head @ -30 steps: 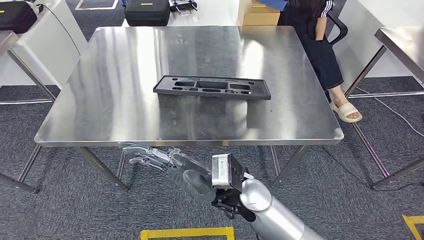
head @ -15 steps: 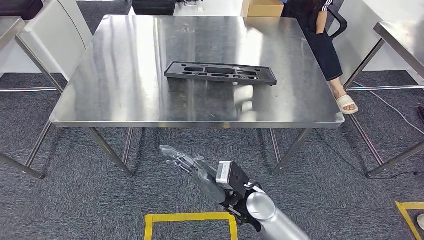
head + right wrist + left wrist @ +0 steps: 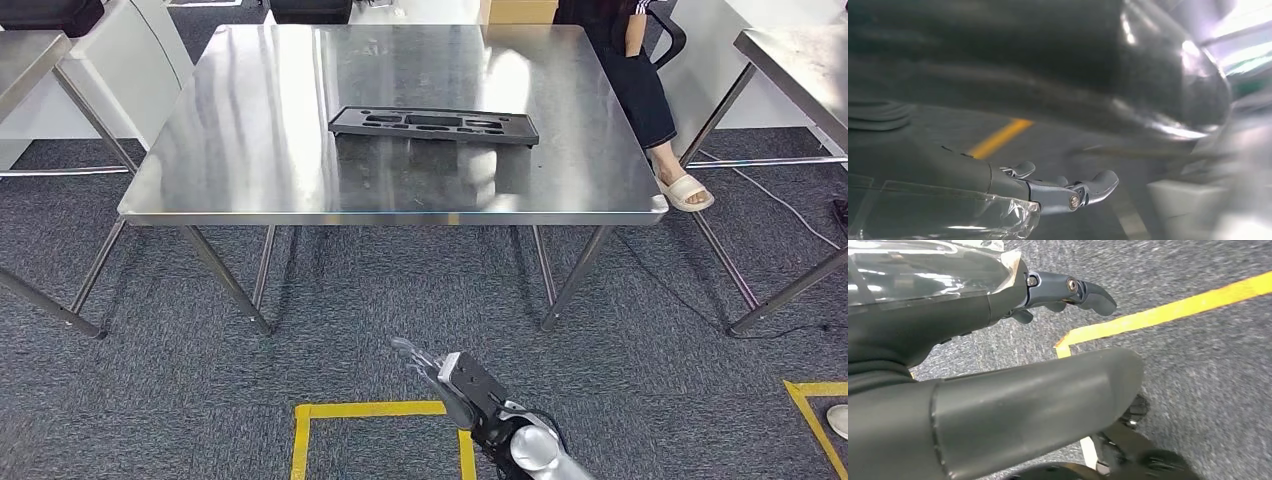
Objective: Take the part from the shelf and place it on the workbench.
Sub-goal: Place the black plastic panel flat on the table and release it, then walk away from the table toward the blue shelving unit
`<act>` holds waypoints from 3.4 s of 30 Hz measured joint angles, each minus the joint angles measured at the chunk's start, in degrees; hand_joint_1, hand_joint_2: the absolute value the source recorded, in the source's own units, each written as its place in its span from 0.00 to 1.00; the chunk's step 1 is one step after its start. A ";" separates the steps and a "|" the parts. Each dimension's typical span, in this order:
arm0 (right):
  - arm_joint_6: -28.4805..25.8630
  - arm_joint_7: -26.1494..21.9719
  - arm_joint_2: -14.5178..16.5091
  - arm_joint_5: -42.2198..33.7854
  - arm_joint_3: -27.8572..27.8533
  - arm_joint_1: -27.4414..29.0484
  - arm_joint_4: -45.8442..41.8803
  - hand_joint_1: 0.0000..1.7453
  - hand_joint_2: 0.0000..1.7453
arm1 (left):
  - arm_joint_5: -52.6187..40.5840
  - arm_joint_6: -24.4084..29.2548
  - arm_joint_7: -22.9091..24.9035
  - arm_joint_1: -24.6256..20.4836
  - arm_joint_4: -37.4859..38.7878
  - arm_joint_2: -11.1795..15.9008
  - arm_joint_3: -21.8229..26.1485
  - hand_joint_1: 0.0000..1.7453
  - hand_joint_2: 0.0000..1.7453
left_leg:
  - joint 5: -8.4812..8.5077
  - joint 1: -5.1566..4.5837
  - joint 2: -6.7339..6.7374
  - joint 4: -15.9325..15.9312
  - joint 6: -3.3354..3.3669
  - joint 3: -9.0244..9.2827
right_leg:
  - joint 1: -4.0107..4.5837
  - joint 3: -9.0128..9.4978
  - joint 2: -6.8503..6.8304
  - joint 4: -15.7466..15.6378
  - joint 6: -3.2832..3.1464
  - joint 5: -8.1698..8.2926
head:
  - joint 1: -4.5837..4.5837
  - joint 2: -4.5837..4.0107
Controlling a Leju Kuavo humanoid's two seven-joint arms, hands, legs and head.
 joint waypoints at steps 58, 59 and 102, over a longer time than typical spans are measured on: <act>-10.43 22.45 -0.12 -6.42 -14.67 15.61 48.52 0.00 0.00 | -3.29 1.92 1.97 -0.61 -0.08 0.54 -3.22 0.00 0.00 | -5.61 -0.92 0.40 11.10 1.49 -7.56 | 0.38 7.16 1.79 -2.77 -1.64 -4.94 | 0.27 0.01; -10.43 22.44 -0.08 -6.42 -14.67 15.63 48.53 0.00 0.00 | -3.29 1.85 1.96 -0.59 -0.08 0.54 -3.25 0.00 0.00 | -4.27 -0.92 0.23 8.82 1.66 -5.73 | 0.44 7.10 2.38 -2.68 -1.55 -4.80 | 0.27 0.01; -10.24 21.74 0.22 -5.54 -14.51 14.97 48.76 0.00 0.00 | -2.38 0.27 1.10 -0.15 -0.02 0.73 -3.61 0.00 0.00 | 0.20 -0.95 1.77 -5.17 4.40 1.00 | -0.35 -4.62 1.71 14.34 1.14 -9.62 | 0.92 0.01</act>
